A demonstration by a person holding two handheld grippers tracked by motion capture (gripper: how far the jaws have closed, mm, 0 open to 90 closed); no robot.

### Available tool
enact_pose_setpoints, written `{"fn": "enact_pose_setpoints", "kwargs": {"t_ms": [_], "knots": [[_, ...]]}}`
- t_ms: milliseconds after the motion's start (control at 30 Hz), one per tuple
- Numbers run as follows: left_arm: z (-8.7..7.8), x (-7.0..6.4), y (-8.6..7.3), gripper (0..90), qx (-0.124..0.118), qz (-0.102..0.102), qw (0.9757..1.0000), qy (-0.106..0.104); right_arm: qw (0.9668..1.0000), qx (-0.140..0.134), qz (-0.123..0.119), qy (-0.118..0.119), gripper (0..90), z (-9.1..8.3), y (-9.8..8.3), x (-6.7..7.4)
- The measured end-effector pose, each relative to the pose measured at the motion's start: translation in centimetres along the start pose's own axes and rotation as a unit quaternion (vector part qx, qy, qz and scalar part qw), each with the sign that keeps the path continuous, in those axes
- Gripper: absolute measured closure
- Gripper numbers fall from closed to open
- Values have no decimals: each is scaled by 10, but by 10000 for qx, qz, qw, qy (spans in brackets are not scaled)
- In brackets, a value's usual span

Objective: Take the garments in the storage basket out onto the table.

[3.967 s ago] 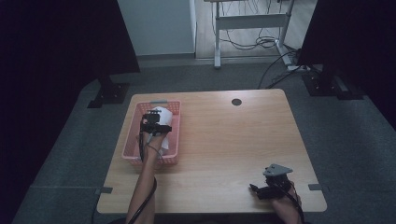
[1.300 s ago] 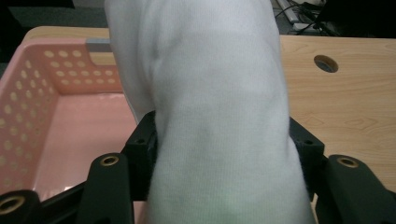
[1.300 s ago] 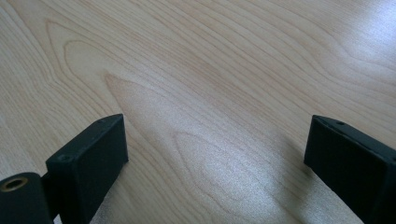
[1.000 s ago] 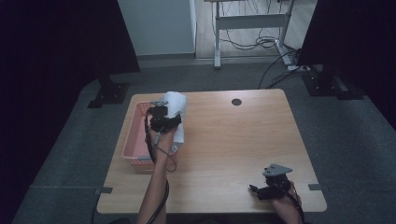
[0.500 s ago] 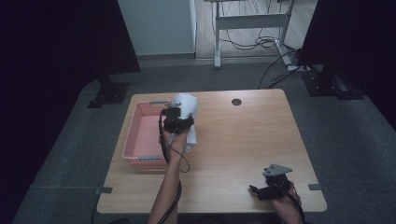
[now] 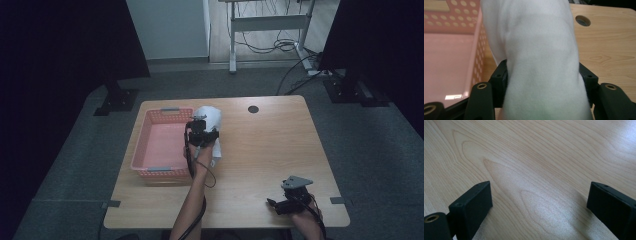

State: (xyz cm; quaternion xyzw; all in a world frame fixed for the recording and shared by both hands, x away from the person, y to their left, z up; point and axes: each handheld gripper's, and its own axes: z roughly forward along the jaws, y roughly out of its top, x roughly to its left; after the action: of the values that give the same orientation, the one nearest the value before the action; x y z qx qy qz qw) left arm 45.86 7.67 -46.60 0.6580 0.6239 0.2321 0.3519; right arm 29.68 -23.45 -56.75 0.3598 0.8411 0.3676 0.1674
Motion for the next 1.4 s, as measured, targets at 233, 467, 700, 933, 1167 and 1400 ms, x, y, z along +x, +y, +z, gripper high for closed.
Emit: {"fn": "enact_pose_setpoints", "kwargs": {"t_ms": [233, 467, 700, 933, 1167, 1400], "knots": [[17, -7, -12, 405, 188, -15, 9998, 50, 10000, -7, 6, 12, 55, 0, 0, 0], [29, -11, -18, 398, 368, 41, 9992, 146, 10000, -4, -15, 22, 56, 0, 0, 0], [36, -13, -22, 386, 492, 119, 9985, 216, 10000, -3, -18, 41, 56, 0, 0, 0], [37, -14, -23, 355, 526, 214, 9981, 236, 10000, -2, -14, 51, 57, 0, 0, 0], [39, -14, -24, 308, 494, 224, 9984, 168, 10000, -10, -23, 55, 57, 0, -1, 1], [38, -12, -25, 195, 516, 225, 9984, -9, 10000, -3, -23, 50, 57, -1, -1, 1]]}}
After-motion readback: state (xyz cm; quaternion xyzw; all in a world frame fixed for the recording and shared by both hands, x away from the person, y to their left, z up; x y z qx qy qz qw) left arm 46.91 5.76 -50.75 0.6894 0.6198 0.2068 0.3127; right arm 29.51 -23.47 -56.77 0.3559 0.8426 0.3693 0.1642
